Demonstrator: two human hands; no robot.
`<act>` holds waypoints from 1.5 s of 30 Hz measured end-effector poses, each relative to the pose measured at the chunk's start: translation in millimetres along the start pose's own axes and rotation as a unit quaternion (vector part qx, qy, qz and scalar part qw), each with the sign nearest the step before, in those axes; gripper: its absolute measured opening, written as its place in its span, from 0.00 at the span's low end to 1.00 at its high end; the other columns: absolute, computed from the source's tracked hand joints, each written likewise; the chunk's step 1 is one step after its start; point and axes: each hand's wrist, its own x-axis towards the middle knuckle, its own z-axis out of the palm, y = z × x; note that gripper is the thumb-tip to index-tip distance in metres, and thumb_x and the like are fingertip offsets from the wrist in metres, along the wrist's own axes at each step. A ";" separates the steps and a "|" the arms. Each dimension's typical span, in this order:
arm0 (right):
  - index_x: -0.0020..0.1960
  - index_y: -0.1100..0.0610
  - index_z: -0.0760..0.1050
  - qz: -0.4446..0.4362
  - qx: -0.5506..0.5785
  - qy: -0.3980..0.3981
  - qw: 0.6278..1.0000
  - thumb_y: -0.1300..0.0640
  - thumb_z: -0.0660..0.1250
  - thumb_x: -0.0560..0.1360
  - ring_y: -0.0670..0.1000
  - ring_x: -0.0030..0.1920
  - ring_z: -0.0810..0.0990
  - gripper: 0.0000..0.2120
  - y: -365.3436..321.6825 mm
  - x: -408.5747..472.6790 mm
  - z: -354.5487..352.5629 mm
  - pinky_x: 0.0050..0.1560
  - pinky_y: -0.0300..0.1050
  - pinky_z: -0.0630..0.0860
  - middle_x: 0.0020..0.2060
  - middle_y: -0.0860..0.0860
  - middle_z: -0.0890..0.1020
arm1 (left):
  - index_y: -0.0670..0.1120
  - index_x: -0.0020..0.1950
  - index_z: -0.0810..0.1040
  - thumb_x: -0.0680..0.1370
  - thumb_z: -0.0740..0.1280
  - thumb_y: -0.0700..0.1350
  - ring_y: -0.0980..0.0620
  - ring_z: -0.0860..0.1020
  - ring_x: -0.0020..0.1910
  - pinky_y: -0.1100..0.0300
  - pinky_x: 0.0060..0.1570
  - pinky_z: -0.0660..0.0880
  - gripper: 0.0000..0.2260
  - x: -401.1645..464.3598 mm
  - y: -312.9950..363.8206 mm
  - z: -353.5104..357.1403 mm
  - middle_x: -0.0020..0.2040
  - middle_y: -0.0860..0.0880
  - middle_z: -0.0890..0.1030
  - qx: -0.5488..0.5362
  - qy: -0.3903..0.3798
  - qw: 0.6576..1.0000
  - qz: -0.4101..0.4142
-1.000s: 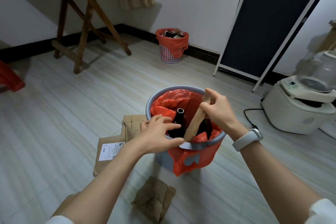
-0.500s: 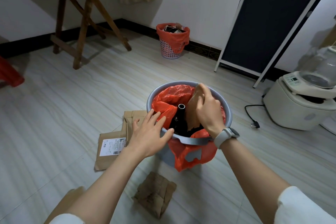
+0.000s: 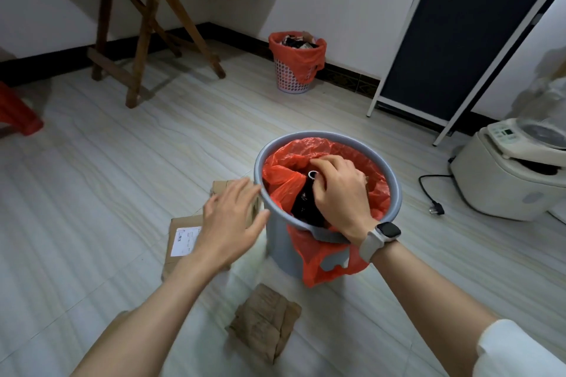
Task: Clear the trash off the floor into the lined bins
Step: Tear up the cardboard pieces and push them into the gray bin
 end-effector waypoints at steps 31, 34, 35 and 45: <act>0.72 0.49 0.49 0.028 0.009 -0.449 0.893 0.54 0.58 0.74 0.59 0.57 0.76 0.30 -59.2 -158.5 135.7 0.51 0.49 0.75 0.65 0.56 0.71 | 0.43 0.58 0.76 0.72 0.71 0.42 0.45 0.77 0.50 0.55 0.50 0.75 0.16 -180.1 -204.4 44.2 0.55 0.43 0.79 -0.262 0.026 0.829 -0.494; 0.72 0.52 0.48 0.006 0.131 -0.432 0.892 0.57 0.58 0.75 0.58 0.41 0.79 0.29 -98.5 -122.6 101.0 0.43 0.51 0.77 0.48 0.57 0.78 | 0.42 0.60 0.74 0.75 0.67 0.40 0.49 0.74 0.47 0.64 0.38 0.73 0.13 -148.1 -175.1 11.5 0.52 0.46 0.77 -0.270 0.139 0.851 -0.429; 0.71 0.54 0.49 -0.012 0.155 -0.416 0.896 0.57 0.58 0.75 0.56 0.39 0.78 0.27 -111.4 -109.3 88.1 0.42 0.51 0.77 0.44 0.55 0.77 | 0.42 0.60 0.73 0.76 0.66 0.41 0.49 0.74 0.47 0.65 0.39 0.72 0.13 -136.5 -165.4 0.0 0.51 0.47 0.76 -0.264 0.177 0.854 -0.411; 0.50 0.50 0.67 0.068 0.378 0.015 0.923 0.63 0.60 0.75 0.38 0.34 0.75 0.09 -82.1 13.6 -35.6 0.33 0.33 0.73 0.38 0.46 0.75 | 0.45 0.61 0.72 0.77 0.64 0.41 0.54 0.76 0.50 0.61 0.51 0.72 0.12 -12.8 -23.4 -71.7 0.51 0.50 0.77 -0.372 0.320 0.857 -0.162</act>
